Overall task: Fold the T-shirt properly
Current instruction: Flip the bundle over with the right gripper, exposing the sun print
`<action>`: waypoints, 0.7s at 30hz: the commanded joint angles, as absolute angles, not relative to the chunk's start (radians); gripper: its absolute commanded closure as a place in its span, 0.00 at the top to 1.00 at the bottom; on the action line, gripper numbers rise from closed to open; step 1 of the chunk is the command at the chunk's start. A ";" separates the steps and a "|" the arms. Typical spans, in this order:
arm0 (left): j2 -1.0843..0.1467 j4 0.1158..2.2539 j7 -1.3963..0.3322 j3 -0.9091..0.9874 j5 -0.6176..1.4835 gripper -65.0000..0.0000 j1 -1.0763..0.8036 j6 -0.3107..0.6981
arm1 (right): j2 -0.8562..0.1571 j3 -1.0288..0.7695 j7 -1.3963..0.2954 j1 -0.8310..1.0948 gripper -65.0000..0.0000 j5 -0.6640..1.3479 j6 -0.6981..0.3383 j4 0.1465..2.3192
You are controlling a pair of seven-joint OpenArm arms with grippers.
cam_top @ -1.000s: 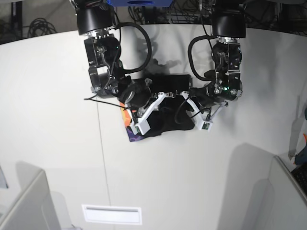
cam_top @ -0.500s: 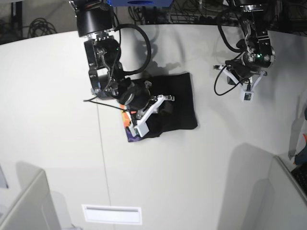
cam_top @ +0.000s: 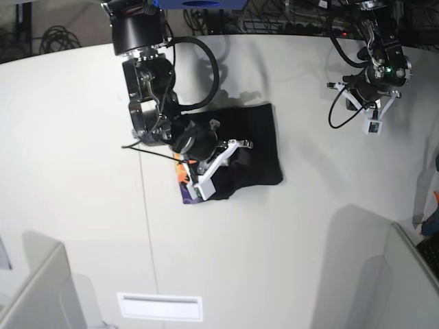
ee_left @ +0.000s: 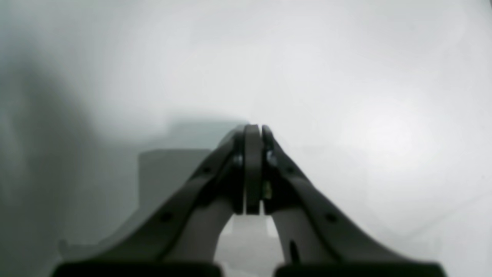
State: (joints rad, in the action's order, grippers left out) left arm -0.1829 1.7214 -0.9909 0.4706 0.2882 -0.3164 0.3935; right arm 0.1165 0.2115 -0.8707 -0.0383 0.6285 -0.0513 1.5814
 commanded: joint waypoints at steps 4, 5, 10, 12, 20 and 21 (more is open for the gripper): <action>-0.189 1.728 -1.006 0.473 0.277 0.00 -0.320 0.395 | 0.127 0.213 -0.854 -0.056 0.00 0.651 -0.056 1.596; -0.189 1.728 -1.006 0.473 0.277 0.00 -0.320 0.395 | 0.127 0.213 -0.857 -0.056 0.00 0.651 -0.056 1.596; -0.191 1.728 -1.006 0.475 0.277 0.00 -0.320 0.395 | 0.130 0.213 -0.862 -0.051 0.24 0.653 -0.056 1.596; -0.191 1.728 -1.006 0.475 0.277 0.00 -0.320 0.395 | 0.134 0.213 -0.862 -0.051 0.42 0.653 -0.056 1.596; -0.193 1.728 -1.006 0.476 0.277 0.00 -0.318 0.395 | 0.134 0.305 -0.863 -0.070 0.60 0.653 -0.056 1.573; -0.193 1.728 -1.006 0.483 0.277 0.00 -0.318 0.395 | 0.134 0.331 -0.863 -0.082 0.60 0.653 -0.054 1.560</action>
